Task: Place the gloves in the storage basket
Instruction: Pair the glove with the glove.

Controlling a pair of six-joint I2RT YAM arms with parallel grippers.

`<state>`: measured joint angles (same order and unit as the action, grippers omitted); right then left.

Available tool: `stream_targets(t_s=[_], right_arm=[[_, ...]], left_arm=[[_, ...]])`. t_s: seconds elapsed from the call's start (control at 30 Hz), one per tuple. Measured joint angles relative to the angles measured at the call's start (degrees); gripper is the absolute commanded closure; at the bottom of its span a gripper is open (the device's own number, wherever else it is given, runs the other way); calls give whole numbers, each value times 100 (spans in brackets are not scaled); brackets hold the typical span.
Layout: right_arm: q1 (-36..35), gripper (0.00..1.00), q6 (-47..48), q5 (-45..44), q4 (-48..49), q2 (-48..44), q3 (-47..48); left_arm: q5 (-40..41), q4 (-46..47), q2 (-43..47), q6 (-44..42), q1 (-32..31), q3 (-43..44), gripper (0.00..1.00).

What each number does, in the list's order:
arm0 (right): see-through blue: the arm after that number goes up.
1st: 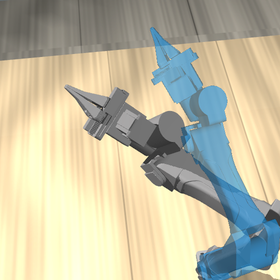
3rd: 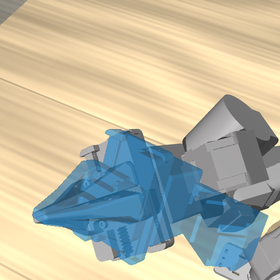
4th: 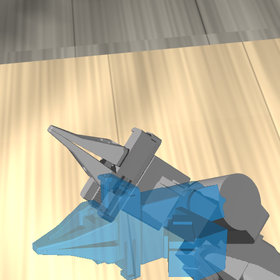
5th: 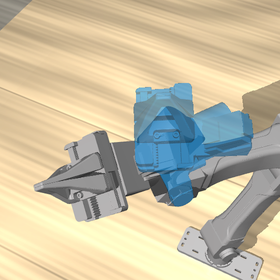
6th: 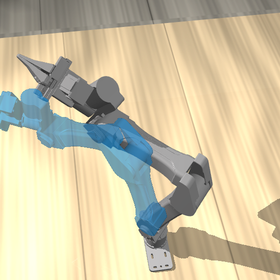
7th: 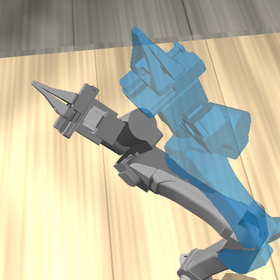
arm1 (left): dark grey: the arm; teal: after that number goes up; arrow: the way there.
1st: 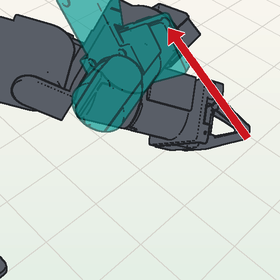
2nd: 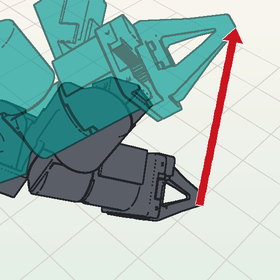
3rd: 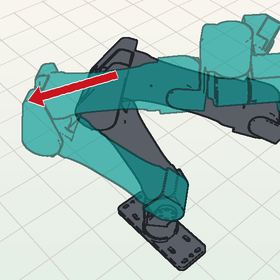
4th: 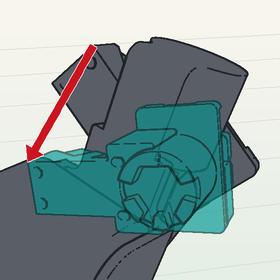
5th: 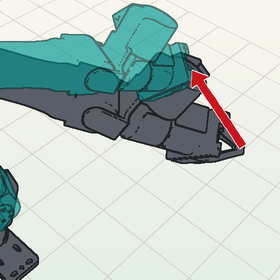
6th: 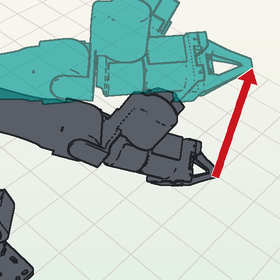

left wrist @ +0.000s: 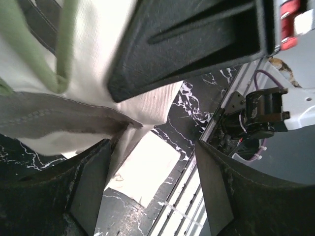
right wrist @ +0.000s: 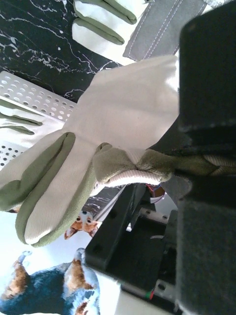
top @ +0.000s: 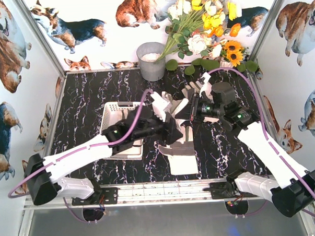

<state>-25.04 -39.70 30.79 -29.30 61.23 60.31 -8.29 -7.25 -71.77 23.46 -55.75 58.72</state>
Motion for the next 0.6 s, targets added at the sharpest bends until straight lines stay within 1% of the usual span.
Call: stream_targets(t_s=[0.1,0.23,0.37,0.53,0.6], right_arm=[[0,100,-116,-181,33,0,0],[0,100,-227,-382,46,-2,0],[0,100,-343,-487,87,-2,-13],[0,100,-555,-546,205,-4,-50],[0,100,-636,-570,256,-11,-107]], left_arm=[[175,61,-284,22,-153,15,41],[640,35,-562,33,-315,33,41],[1185,26,-619,74,-483,33,40],[1633,358,-640,162,-732,31,40],[1720,599,-693,208,-791,20,37]])
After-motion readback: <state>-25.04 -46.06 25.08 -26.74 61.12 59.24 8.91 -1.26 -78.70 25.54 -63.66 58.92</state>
